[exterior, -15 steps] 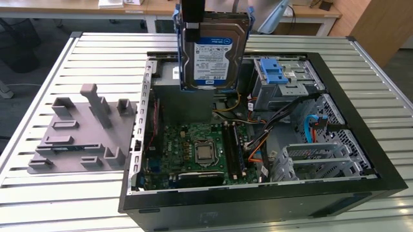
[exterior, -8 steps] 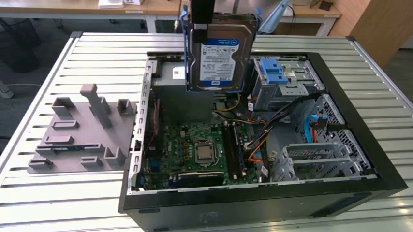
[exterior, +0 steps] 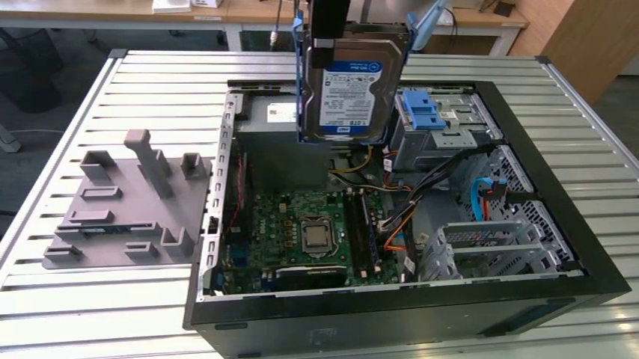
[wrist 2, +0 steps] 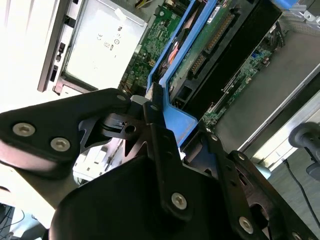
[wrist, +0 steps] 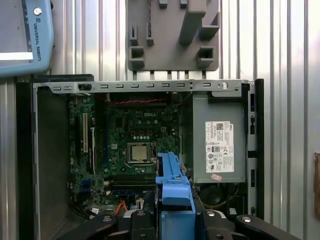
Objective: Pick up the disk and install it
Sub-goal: 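Pick up the disk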
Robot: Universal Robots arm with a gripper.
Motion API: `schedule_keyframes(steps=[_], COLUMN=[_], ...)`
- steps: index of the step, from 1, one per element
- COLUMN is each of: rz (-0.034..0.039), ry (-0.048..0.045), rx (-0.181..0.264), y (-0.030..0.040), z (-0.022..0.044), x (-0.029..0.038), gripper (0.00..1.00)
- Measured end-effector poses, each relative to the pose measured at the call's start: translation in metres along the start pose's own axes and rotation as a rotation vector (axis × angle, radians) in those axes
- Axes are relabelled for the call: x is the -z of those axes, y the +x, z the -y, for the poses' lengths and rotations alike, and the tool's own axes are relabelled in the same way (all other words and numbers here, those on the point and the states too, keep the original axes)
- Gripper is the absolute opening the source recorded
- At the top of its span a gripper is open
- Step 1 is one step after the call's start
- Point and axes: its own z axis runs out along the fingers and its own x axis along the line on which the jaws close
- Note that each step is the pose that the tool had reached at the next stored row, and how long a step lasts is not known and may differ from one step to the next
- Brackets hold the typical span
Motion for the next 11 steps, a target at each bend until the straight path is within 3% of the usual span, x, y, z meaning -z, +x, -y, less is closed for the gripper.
schedule_keyframes(steps=[11], rz=[-0.0001], ry=[-0.0001], rx=[0.0], y=[0.0012], z=[0.0157], x=[-0.0008], gripper=[0.36])
